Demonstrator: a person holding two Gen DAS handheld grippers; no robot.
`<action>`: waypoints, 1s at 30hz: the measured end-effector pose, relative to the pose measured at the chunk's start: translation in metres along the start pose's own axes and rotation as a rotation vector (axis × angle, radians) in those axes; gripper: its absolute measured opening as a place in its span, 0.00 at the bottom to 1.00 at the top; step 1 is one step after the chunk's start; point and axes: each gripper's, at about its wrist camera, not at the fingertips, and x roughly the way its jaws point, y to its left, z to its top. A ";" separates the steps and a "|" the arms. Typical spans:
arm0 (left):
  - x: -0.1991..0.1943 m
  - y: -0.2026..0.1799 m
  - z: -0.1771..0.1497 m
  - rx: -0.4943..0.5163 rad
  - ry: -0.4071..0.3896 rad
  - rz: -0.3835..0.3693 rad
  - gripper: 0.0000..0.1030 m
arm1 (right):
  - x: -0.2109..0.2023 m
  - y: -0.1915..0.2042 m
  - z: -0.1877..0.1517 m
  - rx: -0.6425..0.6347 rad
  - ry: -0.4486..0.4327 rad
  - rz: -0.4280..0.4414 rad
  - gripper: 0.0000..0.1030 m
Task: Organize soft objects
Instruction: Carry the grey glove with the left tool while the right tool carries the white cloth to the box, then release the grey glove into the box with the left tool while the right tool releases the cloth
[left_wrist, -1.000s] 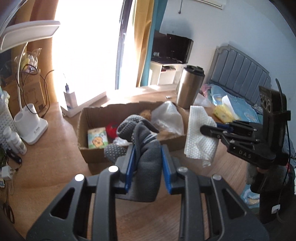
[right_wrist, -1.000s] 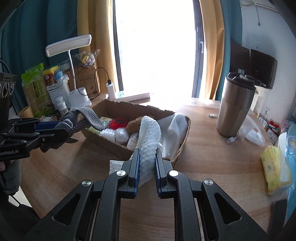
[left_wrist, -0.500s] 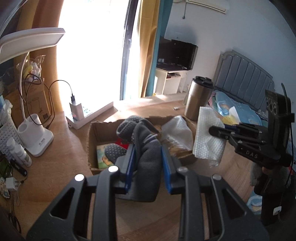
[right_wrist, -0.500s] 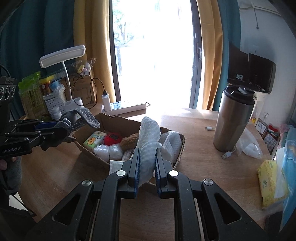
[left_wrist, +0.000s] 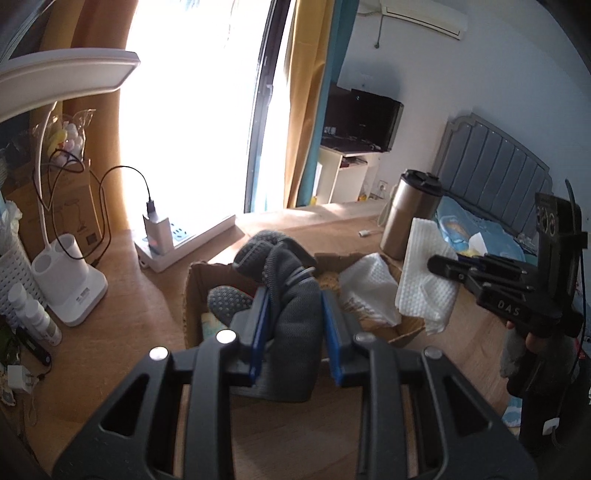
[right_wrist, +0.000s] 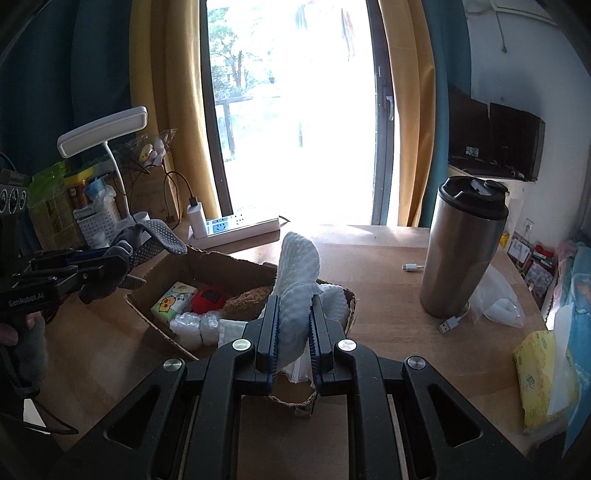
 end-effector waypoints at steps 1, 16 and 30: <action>0.002 0.001 0.001 -0.001 0.001 -0.001 0.28 | 0.002 -0.001 0.001 0.003 0.000 -0.001 0.15; 0.047 0.013 0.003 -0.020 0.047 -0.013 0.28 | 0.046 0.000 0.004 -0.004 0.055 0.013 0.15; 0.086 0.020 -0.013 -0.029 0.116 -0.026 0.28 | 0.085 0.039 -0.001 -0.033 0.115 0.130 0.15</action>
